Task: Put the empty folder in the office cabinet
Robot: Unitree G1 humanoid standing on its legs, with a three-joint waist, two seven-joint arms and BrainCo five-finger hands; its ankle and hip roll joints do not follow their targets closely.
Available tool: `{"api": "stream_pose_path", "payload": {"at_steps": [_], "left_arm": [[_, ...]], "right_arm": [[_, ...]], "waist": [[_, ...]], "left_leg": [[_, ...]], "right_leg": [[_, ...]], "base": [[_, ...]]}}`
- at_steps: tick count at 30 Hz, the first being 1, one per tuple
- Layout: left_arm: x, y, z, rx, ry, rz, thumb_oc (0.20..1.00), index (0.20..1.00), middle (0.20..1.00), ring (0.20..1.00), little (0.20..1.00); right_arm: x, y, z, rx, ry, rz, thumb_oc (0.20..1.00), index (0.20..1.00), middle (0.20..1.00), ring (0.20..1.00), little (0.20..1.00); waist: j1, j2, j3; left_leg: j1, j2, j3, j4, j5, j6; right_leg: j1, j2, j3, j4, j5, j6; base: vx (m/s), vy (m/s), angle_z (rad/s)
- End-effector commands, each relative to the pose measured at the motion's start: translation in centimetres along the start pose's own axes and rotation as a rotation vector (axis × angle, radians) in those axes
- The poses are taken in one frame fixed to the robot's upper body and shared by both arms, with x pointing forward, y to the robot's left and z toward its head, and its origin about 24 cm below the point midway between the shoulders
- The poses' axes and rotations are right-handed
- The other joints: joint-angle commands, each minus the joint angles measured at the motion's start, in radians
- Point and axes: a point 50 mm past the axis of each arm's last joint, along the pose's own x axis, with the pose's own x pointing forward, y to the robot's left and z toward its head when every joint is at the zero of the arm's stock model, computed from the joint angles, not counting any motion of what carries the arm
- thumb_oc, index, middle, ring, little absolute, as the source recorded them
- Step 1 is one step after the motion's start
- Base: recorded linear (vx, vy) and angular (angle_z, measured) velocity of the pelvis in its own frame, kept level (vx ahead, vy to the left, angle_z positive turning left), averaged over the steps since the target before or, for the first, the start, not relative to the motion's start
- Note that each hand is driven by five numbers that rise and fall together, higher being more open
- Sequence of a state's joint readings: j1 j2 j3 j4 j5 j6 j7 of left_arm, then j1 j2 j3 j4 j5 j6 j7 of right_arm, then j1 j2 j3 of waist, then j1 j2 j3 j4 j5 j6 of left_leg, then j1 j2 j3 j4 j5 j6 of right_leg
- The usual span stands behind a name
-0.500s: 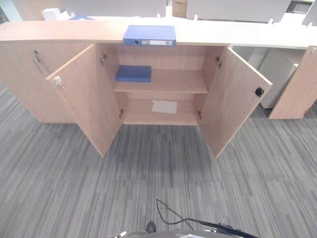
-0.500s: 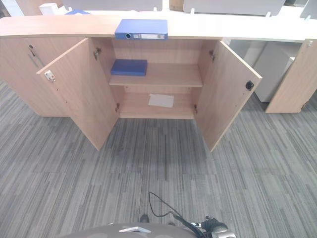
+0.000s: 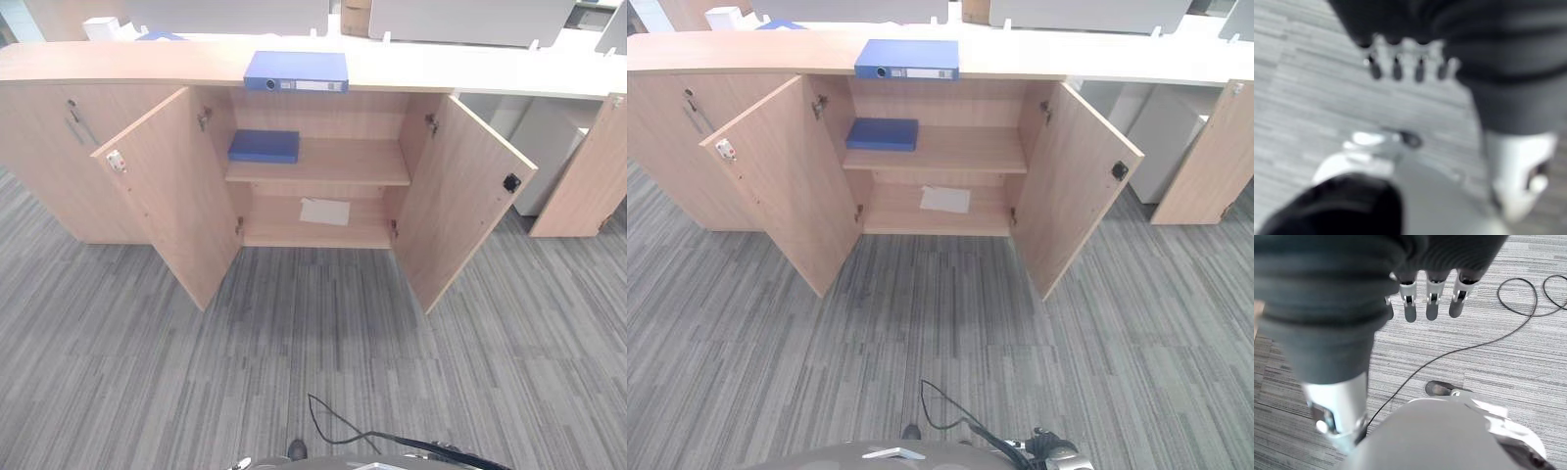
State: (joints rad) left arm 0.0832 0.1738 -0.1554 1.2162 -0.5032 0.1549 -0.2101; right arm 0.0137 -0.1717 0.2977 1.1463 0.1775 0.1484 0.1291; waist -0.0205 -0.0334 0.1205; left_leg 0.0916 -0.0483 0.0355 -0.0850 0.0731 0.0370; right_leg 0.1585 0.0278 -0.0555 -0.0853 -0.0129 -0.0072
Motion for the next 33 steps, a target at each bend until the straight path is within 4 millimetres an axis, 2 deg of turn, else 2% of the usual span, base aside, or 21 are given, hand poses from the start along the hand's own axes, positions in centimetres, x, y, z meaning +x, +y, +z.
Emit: {"api": "stream_pose_path", "payload": {"at_steps": [1,33], "left_arm": [[0.17,-0.19,0.10,0.008,0.023,0.004,1.000,1.000,1.000,1.000,1.000],[0.15,-0.14,0.05,-0.008,0.029,0.010,1.000,1.000,1.000,1.000,1.000]], "right_arm": [[-0.15,-1.37,1.03,-0.013,-0.021,-0.034,1.000,1.000,1.000,1.000,1.000],[-0.16,-1.41,1.15,-0.027,-0.036,-0.046,1.000,1.000,1.000,1.000,1.000]], "waist": [[-0.008,0.002,0.010],[-0.012,0.007,0.020]], "left_leg": [[0.035,-0.029,0.027,-0.002,-0.132,0.021],[0.036,-0.019,0.029,-0.002,-0.125,0.013]], "right_leg": [[-0.022,-0.016,-0.026,-0.002,0.028,0.066],[-0.018,-0.012,-0.034,-0.002,0.023,0.059]], "base": [[0.00,0.000,0.00],[0.00,-0.003,0.00]]}}
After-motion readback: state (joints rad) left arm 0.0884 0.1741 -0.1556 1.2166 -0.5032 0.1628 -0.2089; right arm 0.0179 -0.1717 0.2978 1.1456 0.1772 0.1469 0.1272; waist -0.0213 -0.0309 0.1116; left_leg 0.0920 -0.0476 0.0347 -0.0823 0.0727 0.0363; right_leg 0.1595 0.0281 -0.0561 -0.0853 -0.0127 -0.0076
